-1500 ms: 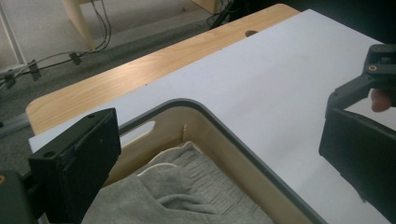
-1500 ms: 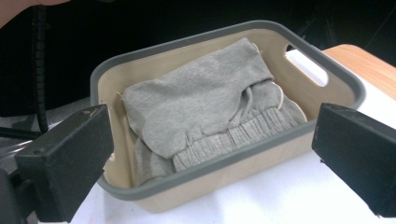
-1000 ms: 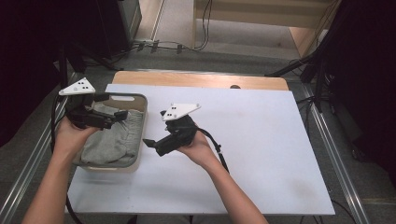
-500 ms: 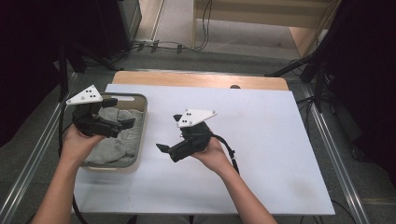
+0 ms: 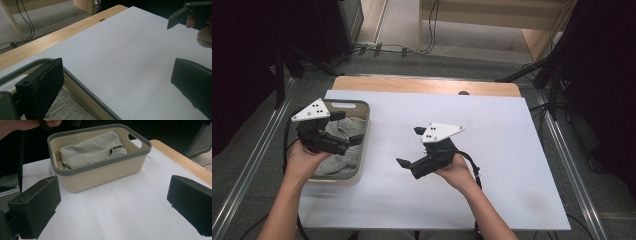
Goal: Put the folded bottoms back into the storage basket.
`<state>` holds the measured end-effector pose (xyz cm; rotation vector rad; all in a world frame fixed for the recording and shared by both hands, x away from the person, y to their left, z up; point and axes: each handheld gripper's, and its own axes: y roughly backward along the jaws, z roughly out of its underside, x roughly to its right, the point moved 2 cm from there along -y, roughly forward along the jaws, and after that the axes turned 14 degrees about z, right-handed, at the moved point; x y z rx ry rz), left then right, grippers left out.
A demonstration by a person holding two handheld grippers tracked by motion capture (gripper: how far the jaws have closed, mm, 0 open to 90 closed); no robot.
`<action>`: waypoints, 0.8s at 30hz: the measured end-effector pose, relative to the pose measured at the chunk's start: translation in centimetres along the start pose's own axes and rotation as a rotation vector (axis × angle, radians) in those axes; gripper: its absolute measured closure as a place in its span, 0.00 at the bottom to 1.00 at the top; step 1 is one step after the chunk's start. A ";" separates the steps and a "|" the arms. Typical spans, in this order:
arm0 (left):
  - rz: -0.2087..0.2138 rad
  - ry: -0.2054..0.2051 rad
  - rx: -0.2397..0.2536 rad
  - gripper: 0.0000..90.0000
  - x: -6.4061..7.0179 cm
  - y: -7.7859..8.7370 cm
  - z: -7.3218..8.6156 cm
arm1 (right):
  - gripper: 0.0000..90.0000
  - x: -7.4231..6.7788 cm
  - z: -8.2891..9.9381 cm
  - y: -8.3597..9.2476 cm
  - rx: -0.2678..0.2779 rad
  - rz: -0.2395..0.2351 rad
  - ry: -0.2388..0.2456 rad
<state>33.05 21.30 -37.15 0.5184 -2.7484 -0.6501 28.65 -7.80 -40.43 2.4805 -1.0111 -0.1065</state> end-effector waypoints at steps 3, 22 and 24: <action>0.000 -0.017 -0.010 0.00 0.2 -0.2 0.2 | 0.00 0.4 0.5 0.5 -0.001 0.001 -0.008; 0.042 -0.042 -0.005 0.00 1.4 -1.2 1.6 | 0.00 2.4 3.3 4.0 0.014 0.020 0.001; 0.047 -0.043 -0.008 0.00 1.6 -1.3 1.9 | 0.00 2.7 3.7 4.5 0.016 0.023 -0.003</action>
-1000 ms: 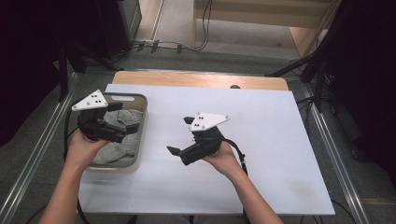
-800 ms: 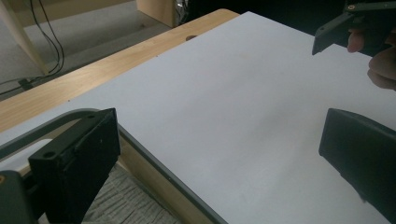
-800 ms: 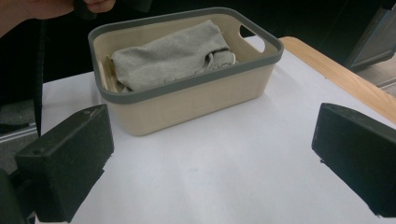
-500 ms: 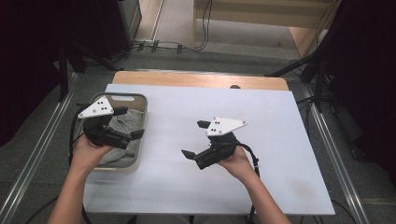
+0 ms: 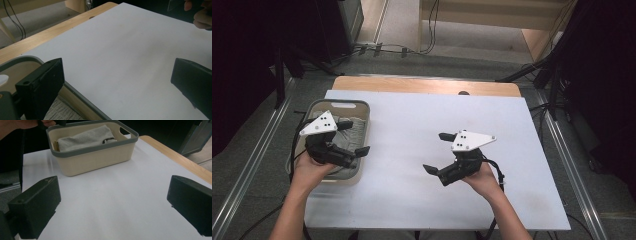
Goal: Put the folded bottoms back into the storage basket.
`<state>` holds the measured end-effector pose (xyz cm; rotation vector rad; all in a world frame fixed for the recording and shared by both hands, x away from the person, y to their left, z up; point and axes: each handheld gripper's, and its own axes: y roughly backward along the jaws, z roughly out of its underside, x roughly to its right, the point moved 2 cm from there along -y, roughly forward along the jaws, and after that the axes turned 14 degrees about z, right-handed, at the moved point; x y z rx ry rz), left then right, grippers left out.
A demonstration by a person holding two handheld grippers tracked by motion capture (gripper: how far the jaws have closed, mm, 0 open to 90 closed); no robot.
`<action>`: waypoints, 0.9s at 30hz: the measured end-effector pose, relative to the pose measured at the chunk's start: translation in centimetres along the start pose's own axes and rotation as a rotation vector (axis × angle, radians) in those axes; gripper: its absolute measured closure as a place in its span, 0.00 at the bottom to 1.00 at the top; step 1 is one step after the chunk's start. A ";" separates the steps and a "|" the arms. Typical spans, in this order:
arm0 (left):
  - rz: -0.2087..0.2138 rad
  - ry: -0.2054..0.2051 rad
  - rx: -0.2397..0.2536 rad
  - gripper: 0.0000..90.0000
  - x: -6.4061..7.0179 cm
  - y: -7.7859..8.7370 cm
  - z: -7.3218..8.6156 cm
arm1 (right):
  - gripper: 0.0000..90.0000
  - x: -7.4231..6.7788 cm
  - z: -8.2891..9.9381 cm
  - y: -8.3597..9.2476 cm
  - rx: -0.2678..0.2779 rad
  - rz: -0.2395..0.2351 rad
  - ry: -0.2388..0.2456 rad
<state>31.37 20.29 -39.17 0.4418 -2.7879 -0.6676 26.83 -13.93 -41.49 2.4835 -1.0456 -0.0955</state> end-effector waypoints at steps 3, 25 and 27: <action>0.001 -0.010 -0.009 0.00 0.2 -0.2 0.2 | 0.00 0.3 0.5 0.6 0.005 -0.012 0.002; 0.029 -0.008 -0.020 0.00 1.0 -0.8 1.8 | 0.00 2.2 3.4 3.7 0.018 0.067 -0.023; 0.028 -0.009 -0.016 0.00 1.1 -0.7 1.9 | 0.00 2.4 3.9 4.2 0.026 0.079 -0.035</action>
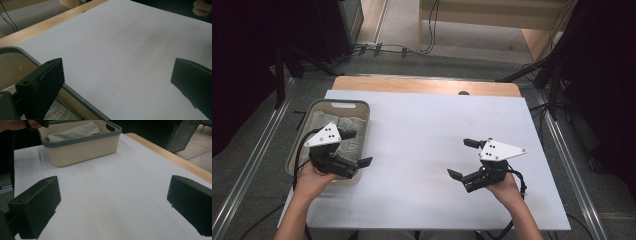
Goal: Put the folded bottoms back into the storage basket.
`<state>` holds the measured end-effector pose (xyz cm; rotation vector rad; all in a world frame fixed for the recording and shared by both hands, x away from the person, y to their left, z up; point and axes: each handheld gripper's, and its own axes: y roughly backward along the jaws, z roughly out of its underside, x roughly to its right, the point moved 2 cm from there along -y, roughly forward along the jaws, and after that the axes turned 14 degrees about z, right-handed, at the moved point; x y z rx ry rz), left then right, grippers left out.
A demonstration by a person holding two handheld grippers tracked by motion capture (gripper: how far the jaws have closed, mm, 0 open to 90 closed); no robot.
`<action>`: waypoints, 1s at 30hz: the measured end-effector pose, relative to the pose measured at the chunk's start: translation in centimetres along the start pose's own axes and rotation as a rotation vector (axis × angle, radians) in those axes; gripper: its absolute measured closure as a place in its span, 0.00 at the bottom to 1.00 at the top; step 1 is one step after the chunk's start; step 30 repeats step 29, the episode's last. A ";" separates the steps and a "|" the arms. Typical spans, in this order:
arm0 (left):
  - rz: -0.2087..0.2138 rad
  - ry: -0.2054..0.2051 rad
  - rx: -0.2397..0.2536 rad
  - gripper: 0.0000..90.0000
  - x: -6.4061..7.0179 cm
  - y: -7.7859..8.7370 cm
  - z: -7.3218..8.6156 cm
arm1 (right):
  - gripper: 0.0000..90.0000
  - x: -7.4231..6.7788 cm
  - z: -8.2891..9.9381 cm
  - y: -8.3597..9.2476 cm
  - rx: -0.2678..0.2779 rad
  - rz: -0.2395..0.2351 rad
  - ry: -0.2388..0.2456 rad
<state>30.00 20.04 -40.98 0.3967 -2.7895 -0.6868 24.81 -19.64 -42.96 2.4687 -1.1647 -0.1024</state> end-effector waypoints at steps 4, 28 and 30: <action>0.002 0.001 0.004 0.00 0.1 0.0 0.2 | 0.00 0.2 0.3 0.3 -0.001 0.011 -0.007; 0.008 -0.003 0.002 0.00 0.7 -0.2 1.0 | 0.00 -0.2 0.8 1.5 0.031 0.018 -0.016; 0.008 -0.003 0.002 0.00 0.7 -0.2 1.0 | 0.00 -0.2 0.8 1.5 0.031 0.018 -0.016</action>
